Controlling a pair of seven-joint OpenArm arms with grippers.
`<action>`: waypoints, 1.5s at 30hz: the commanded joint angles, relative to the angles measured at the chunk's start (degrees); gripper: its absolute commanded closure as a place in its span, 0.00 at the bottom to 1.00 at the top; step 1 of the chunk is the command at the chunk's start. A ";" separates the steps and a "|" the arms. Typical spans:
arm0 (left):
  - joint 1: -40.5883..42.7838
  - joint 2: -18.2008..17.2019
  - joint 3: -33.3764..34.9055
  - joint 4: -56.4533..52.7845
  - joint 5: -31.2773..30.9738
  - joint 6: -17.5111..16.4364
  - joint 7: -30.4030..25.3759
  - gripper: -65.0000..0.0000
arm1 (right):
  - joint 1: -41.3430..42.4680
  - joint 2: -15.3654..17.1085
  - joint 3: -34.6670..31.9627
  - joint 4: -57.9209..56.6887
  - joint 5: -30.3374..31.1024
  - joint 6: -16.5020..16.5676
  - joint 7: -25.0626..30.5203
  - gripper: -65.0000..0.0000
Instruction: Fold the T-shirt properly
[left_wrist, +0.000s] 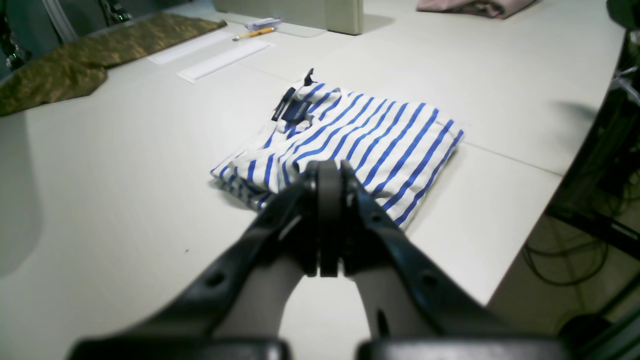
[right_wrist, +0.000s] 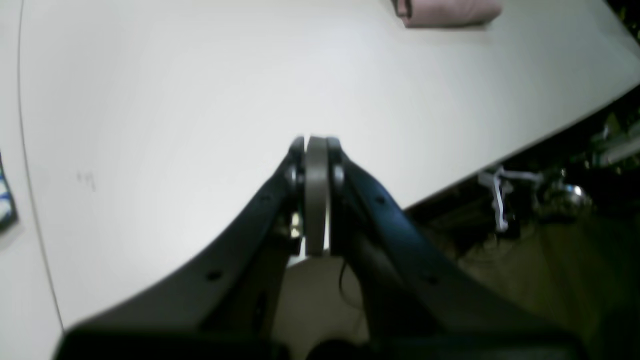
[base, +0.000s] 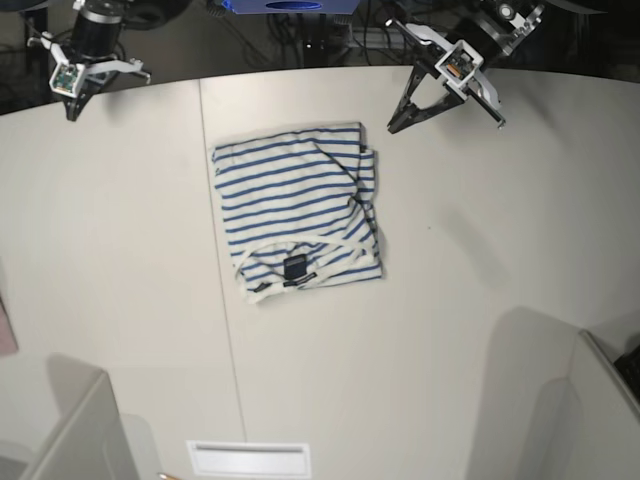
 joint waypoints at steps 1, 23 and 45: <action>1.40 -0.64 -0.44 0.91 -0.79 0.38 -3.18 1.00 | -2.16 0.16 0.15 0.62 -0.93 -0.39 3.04 1.00; 9.32 -4.59 5.54 -37.16 8.62 0.38 -13.73 1.00 | -3.65 2.80 -23.59 -26.46 -0.84 -0.74 4.71 1.00; -26.55 3.14 4.22 -108.19 3.17 15.50 -13.47 1.00 | 36.70 -5.99 -34.05 -104.87 -0.67 18.42 4.63 1.00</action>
